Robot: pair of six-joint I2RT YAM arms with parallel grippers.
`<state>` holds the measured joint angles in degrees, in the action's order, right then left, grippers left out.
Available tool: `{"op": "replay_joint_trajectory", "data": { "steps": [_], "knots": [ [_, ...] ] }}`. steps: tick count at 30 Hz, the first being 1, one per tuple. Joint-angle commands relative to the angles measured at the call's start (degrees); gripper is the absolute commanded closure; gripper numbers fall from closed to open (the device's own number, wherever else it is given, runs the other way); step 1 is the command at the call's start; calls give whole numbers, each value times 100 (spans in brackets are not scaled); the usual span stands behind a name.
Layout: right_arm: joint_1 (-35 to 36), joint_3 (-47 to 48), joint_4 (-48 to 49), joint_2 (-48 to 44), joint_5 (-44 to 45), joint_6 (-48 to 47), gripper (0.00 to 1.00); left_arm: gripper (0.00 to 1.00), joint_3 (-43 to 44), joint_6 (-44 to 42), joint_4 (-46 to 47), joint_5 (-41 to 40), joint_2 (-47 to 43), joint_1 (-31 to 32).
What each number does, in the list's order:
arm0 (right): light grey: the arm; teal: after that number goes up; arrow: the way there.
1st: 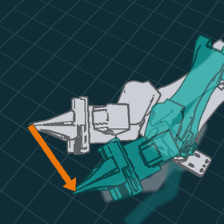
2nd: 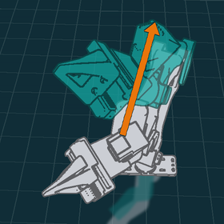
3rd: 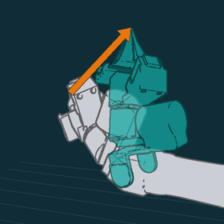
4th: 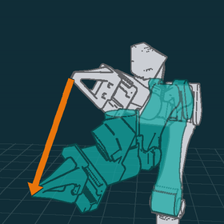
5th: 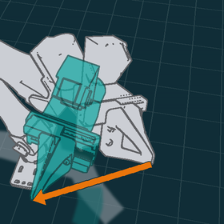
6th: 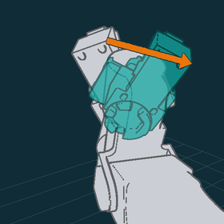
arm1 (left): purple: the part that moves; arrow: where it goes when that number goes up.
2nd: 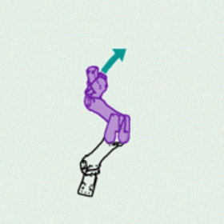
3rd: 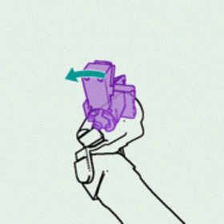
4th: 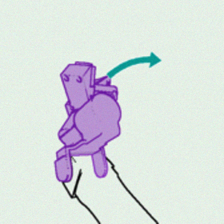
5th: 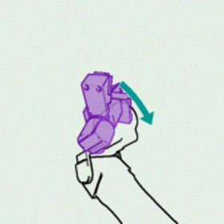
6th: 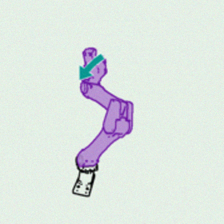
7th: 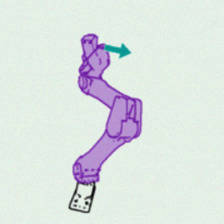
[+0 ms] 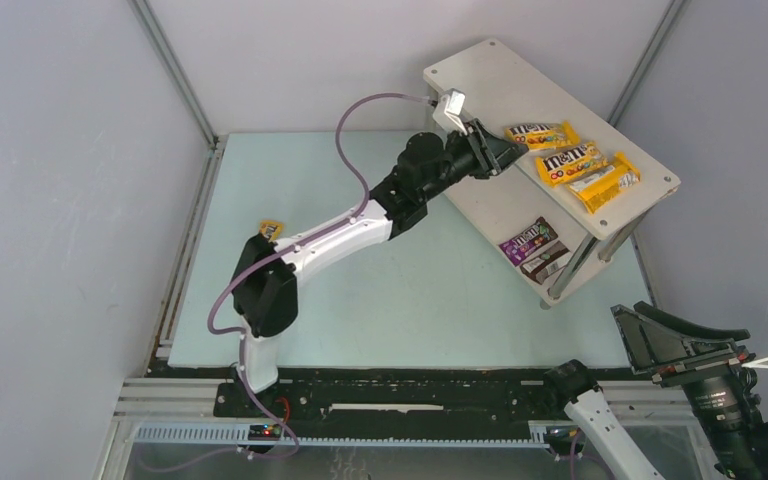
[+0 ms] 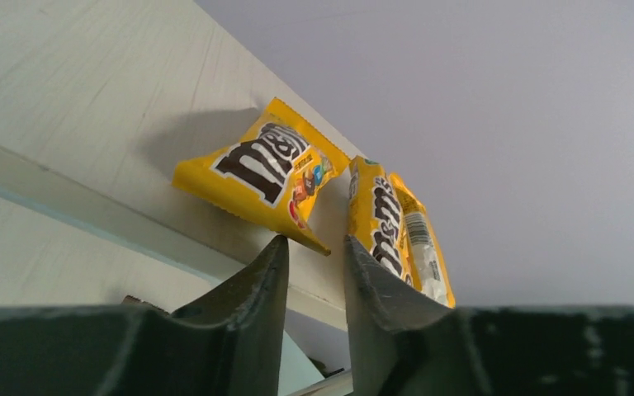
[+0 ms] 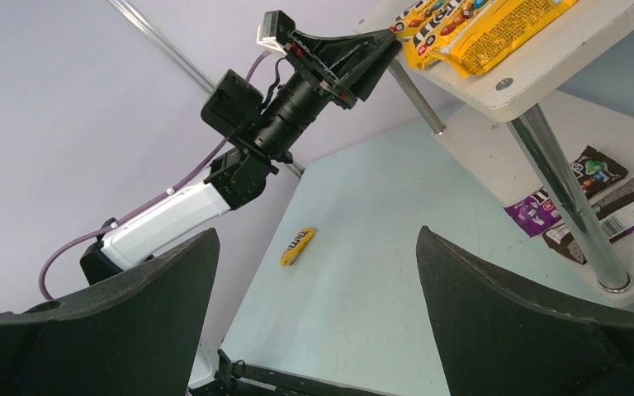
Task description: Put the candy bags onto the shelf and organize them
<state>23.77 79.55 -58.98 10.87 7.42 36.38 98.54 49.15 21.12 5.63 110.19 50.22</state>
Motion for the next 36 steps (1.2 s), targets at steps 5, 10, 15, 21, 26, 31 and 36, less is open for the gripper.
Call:
{"op": "replay_joint_trajectory", "data": {
  "steps": [5,10,15,21,26,31,36],
  "knots": [
    [32,-10,-25,36,66,50,2,81,777,160,146,332,331,-24],
    [31,-22,-5,90,49,36,2,88,841,289,154,458,355,88],
    [31,-119,43,69,33,52,2,88,420,330,342,304,81,259],
    [31,-171,104,90,-14,64,2,83,29,516,602,164,-145,366],
    [31,-173,108,89,-63,77,2,72,-248,382,595,21,-389,365],
    [22,-195,97,94,-70,66,2,51,-678,-68,416,-164,-910,272],
    [22,-269,128,115,-81,39,2,37,-1534,-321,328,-77,-1707,-43]
  ]
}}
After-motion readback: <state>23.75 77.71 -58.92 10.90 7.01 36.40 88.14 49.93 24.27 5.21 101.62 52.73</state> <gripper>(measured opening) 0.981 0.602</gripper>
